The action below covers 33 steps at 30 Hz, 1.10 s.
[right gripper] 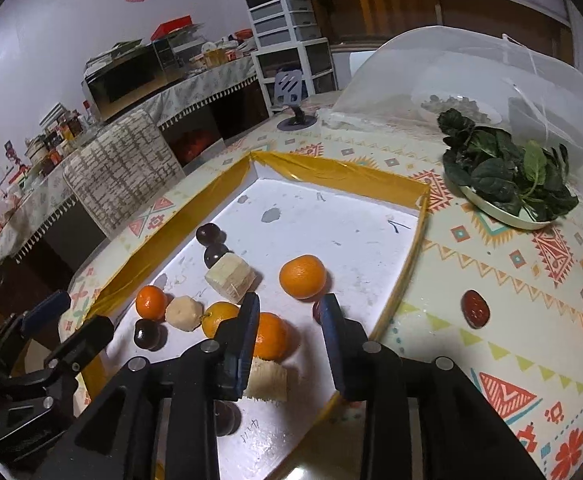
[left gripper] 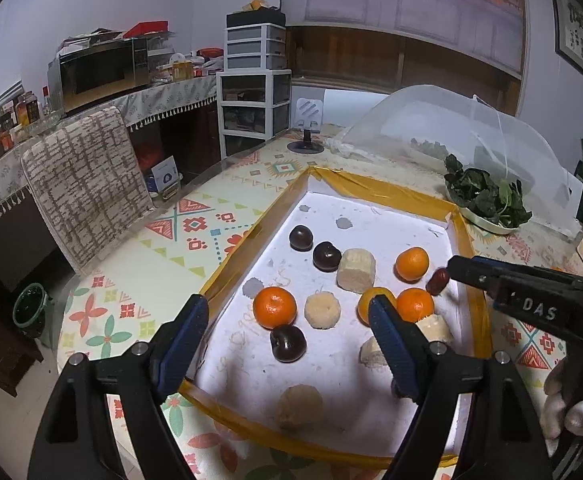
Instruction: Organize fruits
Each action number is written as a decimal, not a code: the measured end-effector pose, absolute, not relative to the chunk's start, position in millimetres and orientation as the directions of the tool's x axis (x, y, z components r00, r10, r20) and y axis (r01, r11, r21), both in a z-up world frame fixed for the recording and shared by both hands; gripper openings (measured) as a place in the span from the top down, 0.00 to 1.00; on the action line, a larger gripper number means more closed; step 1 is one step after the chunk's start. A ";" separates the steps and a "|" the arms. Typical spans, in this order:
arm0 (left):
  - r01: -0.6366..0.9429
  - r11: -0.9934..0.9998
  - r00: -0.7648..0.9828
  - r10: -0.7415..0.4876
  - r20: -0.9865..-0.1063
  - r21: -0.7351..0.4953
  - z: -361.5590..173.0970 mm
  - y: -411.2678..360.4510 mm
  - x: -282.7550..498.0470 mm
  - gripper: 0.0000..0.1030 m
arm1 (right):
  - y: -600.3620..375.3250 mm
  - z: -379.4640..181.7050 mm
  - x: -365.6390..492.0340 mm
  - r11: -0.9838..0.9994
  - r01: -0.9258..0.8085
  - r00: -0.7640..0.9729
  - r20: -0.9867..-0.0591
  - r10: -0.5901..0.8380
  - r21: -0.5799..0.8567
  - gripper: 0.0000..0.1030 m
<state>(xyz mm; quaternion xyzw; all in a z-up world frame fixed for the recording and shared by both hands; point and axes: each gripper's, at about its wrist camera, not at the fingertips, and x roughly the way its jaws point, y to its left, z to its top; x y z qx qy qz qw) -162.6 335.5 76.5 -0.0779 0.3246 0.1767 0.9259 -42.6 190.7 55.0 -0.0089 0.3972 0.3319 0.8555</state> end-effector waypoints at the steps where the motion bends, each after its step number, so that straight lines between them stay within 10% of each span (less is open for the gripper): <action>1: -0.381 0.924 0.727 0.284 -0.626 -0.024 76.6 335.2 -162.8 0.21 | 189.0 55.3 -43.5 0.781 -0.572 0.466 -0.684 0.561 0.250 0.63; 12: -0.406 0.914 0.738 0.339 -0.583 0.018 88.9 317.1 -173.8 0.17 | 155.3 60.9 -66.6 0.807 -0.544 0.522 -0.660 0.540 0.231 0.52; 18: -0.573 0.814 0.735 0.559 -0.384 0.090 121.5 293.5 -208.8 0.00 | 140.0 65.1 -90.3 0.801 -0.562 0.539 -0.643 0.545 0.207 0.52; 33: -0.481 0.875 0.748 0.441 -0.497 0.053 118.3 249.2 -210.3 0.00 | 91.8 60.7 -135.4 0.801 -0.558 0.557 -0.619 0.554 0.215 0.41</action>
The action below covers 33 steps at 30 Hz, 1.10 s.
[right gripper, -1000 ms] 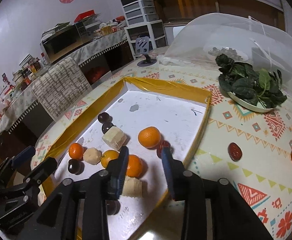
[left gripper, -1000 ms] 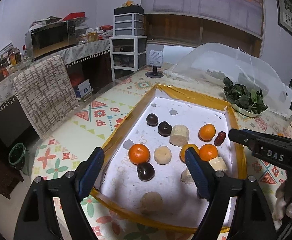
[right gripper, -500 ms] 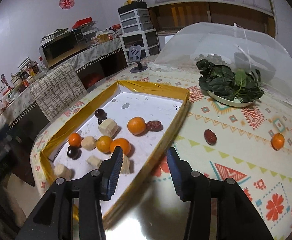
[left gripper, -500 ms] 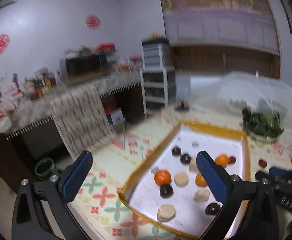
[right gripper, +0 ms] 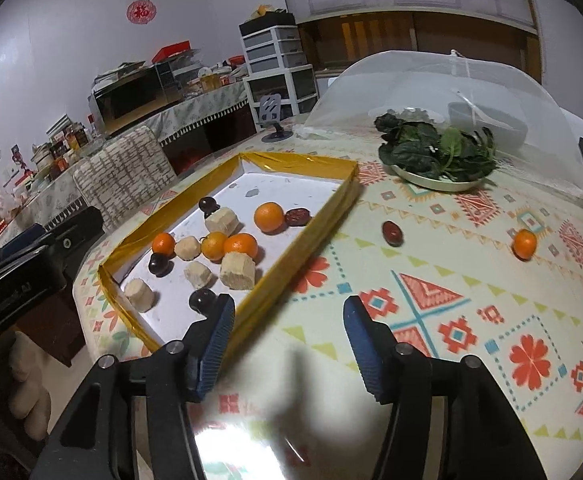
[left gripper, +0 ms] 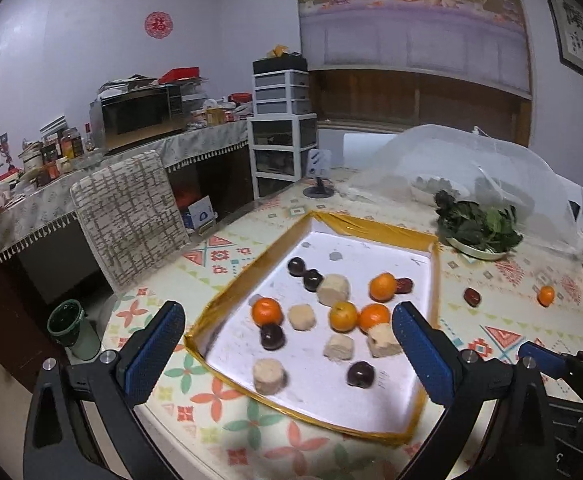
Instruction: Organize fruits
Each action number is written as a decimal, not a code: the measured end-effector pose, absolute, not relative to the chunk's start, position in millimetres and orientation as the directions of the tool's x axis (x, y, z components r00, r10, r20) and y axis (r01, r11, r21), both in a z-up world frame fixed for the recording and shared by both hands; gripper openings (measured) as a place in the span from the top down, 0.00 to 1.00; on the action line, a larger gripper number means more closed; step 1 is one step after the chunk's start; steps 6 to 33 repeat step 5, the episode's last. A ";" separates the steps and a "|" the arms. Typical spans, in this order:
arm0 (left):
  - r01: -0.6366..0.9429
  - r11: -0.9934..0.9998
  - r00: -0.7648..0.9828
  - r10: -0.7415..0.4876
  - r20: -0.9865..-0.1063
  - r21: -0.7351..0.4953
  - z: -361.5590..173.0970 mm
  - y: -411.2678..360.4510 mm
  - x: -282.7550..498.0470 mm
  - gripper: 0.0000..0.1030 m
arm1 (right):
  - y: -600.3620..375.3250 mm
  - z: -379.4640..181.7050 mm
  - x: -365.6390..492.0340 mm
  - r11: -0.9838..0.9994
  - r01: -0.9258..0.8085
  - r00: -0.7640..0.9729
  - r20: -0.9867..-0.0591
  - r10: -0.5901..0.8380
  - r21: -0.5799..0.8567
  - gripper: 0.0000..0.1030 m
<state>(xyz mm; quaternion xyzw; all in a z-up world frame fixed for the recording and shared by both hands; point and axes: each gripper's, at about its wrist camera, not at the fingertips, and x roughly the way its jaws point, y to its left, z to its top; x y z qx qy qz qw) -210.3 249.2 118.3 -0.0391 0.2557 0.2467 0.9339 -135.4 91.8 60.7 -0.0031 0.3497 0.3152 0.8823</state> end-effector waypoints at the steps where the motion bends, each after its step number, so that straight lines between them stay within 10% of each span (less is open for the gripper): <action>1: -0.470 0.881 0.753 0.435 -0.494 0.059 119.7 242.4 -211.2 0.00 | 88.1 61.3 -137.1 0.802 -0.558 0.559 -0.617 0.553 0.213 0.41; 33: -0.436 0.897 0.766 0.413 -0.493 0.073 124.7 221.5 -208.2 0.00 | 67.2 65.4 -140.7 0.814 -0.536 0.582 -0.600 0.548 0.224 0.34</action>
